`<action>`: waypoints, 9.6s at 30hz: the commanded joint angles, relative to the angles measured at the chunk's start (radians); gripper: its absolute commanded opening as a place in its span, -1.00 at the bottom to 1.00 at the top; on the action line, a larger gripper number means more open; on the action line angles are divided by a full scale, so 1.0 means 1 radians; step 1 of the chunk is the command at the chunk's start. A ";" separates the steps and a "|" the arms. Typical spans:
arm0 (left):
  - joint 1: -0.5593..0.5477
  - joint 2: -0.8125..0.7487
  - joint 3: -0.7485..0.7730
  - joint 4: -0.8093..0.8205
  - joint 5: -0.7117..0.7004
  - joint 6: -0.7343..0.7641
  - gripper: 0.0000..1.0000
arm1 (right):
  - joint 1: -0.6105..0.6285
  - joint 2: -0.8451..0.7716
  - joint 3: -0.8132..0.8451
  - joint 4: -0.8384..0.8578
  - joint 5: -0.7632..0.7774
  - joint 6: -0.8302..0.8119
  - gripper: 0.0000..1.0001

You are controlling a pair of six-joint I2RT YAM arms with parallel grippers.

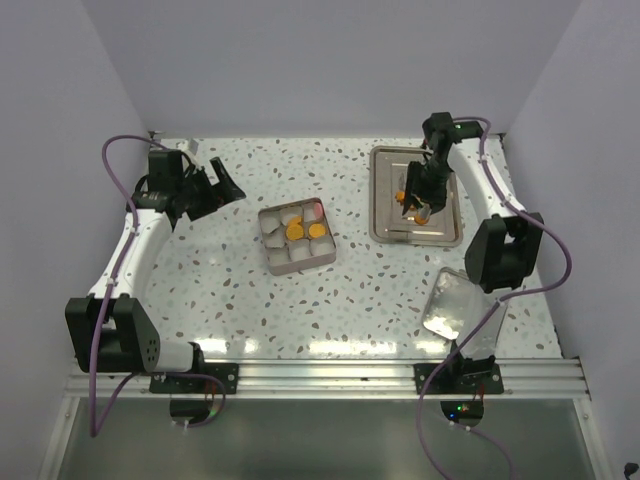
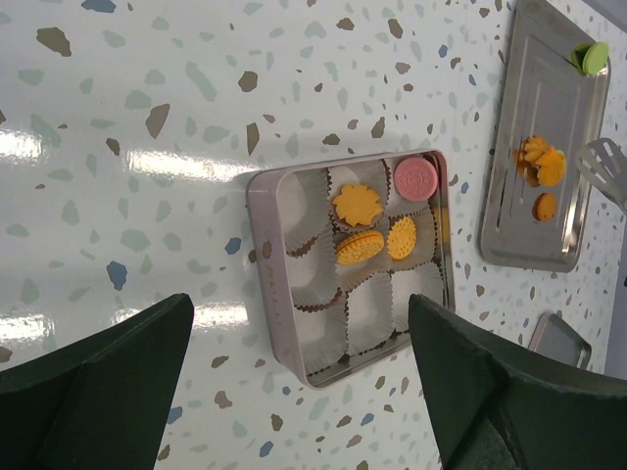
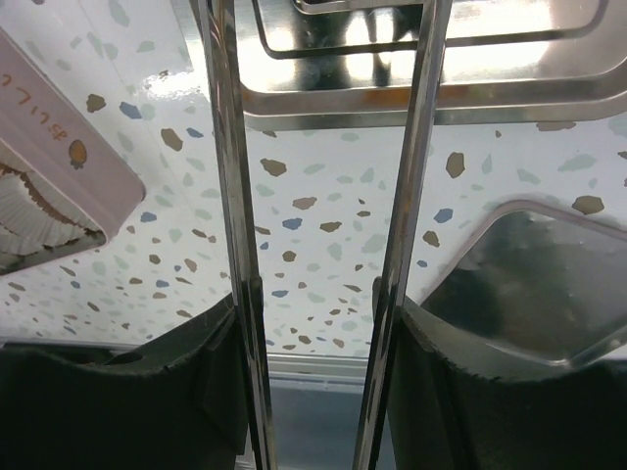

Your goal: Pack the cookies

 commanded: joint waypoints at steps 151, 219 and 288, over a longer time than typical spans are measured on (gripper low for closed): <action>-0.002 -0.058 -0.026 0.020 0.008 0.018 0.93 | 0.554 0.295 0.420 0.188 -0.425 0.297 0.00; -0.002 0.034 0.005 0.051 -0.015 0.015 0.93 | 0.019 0.221 0.127 -0.059 0.018 -0.022 -0.02; -0.004 -0.032 -0.006 0.012 -0.007 0.024 0.93 | 0.097 0.192 0.186 0.005 -0.106 0.037 0.02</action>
